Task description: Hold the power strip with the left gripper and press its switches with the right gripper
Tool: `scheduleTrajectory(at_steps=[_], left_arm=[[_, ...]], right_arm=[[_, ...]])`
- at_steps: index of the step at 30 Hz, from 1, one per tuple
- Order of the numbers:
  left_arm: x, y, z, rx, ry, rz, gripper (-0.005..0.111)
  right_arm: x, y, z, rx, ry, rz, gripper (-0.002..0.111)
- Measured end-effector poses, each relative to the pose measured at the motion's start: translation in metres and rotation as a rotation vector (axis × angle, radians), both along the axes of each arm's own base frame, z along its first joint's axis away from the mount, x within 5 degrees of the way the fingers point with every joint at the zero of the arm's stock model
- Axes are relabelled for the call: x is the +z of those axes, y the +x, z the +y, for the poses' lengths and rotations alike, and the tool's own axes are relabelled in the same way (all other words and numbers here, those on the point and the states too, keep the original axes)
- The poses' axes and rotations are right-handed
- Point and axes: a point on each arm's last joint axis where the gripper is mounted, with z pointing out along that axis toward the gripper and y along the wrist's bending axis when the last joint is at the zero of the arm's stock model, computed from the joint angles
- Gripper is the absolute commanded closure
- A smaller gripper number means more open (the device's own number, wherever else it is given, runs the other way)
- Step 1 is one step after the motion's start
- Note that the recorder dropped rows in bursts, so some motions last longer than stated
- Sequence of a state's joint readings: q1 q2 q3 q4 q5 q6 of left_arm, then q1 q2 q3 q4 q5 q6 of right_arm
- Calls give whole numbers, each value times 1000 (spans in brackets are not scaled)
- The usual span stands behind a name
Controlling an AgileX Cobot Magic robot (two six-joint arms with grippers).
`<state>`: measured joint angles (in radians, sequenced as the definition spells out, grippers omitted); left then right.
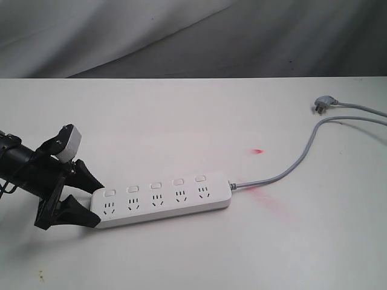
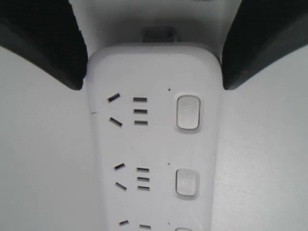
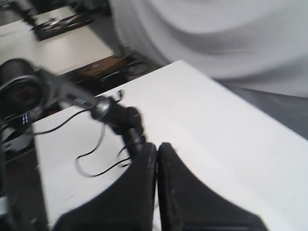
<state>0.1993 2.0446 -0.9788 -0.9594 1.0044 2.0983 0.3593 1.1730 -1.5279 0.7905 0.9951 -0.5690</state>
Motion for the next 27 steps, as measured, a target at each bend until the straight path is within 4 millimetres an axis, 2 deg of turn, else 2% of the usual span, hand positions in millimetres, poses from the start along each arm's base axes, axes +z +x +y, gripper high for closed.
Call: scheduleTrajectory(at_steps=[5, 11, 17, 22, 25, 27], left_arm=[[0, 0, 0, 0, 0, 0, 50], [0, 0, 0, 0, 0, 0, 50], [0, 0, 0, 0, 0, 0, 50], [0, 0, 0, 0, 0, 0, 50], [0, 0, 0, 0, 0, 0, 50], [0, 0, 0, 0, 0, 0, 50]], right_arm=[[11, -9, -22, -250, 51, 24, 108], [21, -28, -32, -293, 105, 9, 108], [23, -30, -33, -302, 108, -2, 108], [30, -31, -41, -366, 94, -114, 108], [30, -49, -60, -466, 18, -244, 108], [21, -59, -73, -555, 9, -280, 108]])
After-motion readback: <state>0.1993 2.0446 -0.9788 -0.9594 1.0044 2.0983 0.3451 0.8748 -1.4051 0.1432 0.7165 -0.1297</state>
